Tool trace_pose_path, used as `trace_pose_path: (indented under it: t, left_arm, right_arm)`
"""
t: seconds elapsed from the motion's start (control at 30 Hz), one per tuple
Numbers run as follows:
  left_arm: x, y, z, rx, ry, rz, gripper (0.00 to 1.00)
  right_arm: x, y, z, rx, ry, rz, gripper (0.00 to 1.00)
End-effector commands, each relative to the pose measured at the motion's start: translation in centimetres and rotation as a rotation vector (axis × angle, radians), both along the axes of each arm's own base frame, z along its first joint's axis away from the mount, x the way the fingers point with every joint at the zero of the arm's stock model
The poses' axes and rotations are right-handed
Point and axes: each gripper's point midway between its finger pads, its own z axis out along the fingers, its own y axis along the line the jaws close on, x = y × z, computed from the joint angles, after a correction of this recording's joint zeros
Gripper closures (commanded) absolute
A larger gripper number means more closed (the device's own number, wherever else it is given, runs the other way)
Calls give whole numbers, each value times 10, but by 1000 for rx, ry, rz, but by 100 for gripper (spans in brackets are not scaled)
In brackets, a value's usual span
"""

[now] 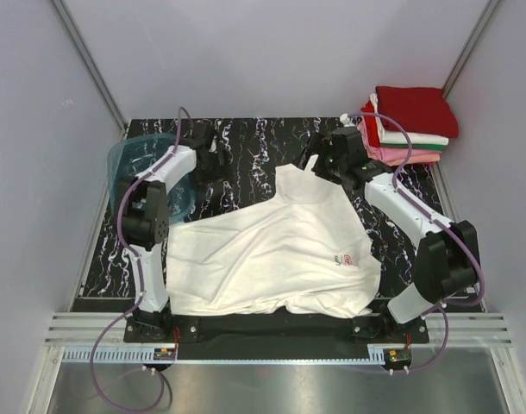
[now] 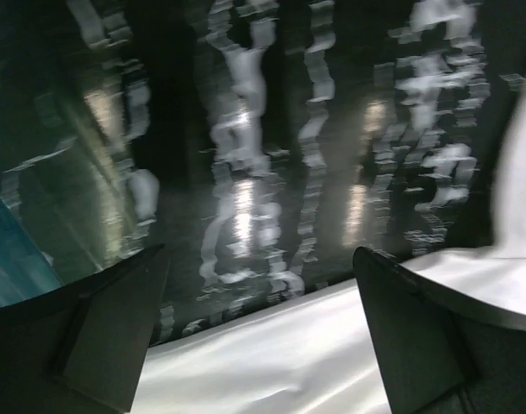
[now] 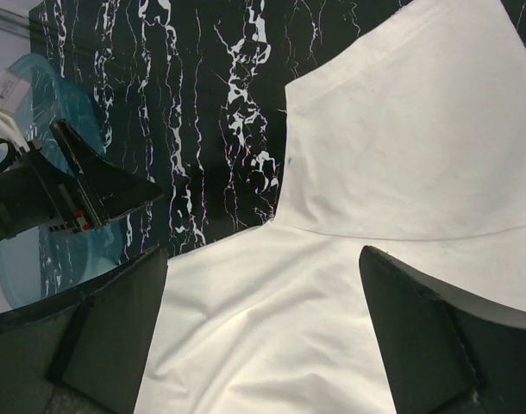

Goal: Fold and stack the t-shirts
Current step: Flatten the tshirt out

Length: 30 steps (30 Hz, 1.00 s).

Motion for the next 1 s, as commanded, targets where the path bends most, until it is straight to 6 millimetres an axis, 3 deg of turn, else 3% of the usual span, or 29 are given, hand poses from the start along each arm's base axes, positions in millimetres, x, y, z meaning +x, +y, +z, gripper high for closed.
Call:
trace_pose_path:
  t: [0.0, 0.03, 0.1, 0.13, 0.23, 0.37, 0.43, 0.53, 0.57, 0.63, 0.67, 0.77, 0.97]
  left_arm:
    - [-17, 67, 0, 123, 43, 56, 4]
    - [-19, 90, -2, 132, 54, 97, 3]
    - [-28, 112, -4, 124, 71, 121, 3]
    - [-29, 133, -1, 124, 69, 163, 3]
    - [-33, 151, 8, 70, 44, 220, 3]
    - [-40, 139, 27, 86, -7, 183, 4]
    - [-52, 130, 39, 148, -31, 148, 4]
    - [-80, 117, 38, 185, -24, 105, 4]
    - [-100, 114, 23, 183, 24, 110, 4]
    - [-116, 104, 20, 153, 28, 128, 4]
    - [-132, 103, 7, 152, 69, 137, 4]
    - [-154, 96, -7, 124, 112, 182, 4]
    - [-152, 98, -31, 152, 119, 240, 4]
  right_arm:
    - [-7, -2, 7, 4, -22, 21, 0]
    - [-8, -2, 4, 7, -16, 21, 0]
    - [-12, -2, -5, 4, 7, 21, 0]
    - [-14, -3, -9, 1, 14, 21, 0]
    - [-20, -6, -25, -16, 46, 19, 0]
    - [-28, -10, -63, -60, 135, 23, 0]
    - [-33, -12, -80, -90, 185, 34, 0]
    - [-39, -22, -107, -162, 275, 16, 0]
    - [-39, -25, -116, -185, 299, 9, 0]
    - [-43, -29, -127, -214, 340, 3, 0]
    - [-41, -34, -134, -240, 353, -15, 0]
    - [-40, -35, -148, -270, 397, -16, 0]
    - [-38, -42, -180, -371, 523, -20, 0]
